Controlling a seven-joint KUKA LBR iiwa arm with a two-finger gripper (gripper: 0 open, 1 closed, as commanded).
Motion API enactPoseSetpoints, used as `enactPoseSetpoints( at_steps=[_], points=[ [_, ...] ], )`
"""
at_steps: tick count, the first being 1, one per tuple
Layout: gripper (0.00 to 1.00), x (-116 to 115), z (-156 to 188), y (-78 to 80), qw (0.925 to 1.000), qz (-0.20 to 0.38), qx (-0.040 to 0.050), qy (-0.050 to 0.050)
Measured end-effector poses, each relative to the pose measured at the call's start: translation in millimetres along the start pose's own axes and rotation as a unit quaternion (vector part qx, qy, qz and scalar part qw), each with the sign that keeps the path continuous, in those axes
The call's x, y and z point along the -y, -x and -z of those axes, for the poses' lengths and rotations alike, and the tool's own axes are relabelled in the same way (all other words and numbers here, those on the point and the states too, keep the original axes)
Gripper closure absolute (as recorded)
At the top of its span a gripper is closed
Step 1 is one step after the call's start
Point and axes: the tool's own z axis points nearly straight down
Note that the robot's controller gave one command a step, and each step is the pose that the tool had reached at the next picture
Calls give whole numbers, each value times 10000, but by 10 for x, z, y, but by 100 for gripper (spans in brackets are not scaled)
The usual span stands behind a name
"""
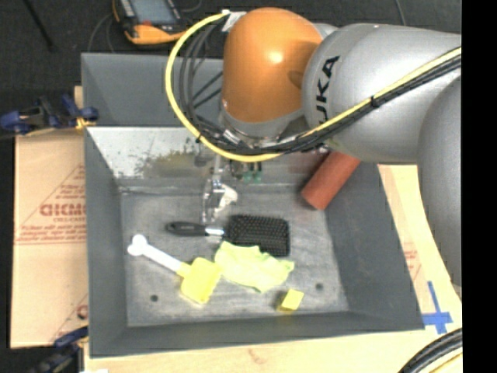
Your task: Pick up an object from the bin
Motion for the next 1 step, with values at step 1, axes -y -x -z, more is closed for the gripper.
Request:
enactPoseSetpoints(
  at_steps=[1],
  points=[
    [0,62,-409,58,9991,-419,22,4]
  ],
)
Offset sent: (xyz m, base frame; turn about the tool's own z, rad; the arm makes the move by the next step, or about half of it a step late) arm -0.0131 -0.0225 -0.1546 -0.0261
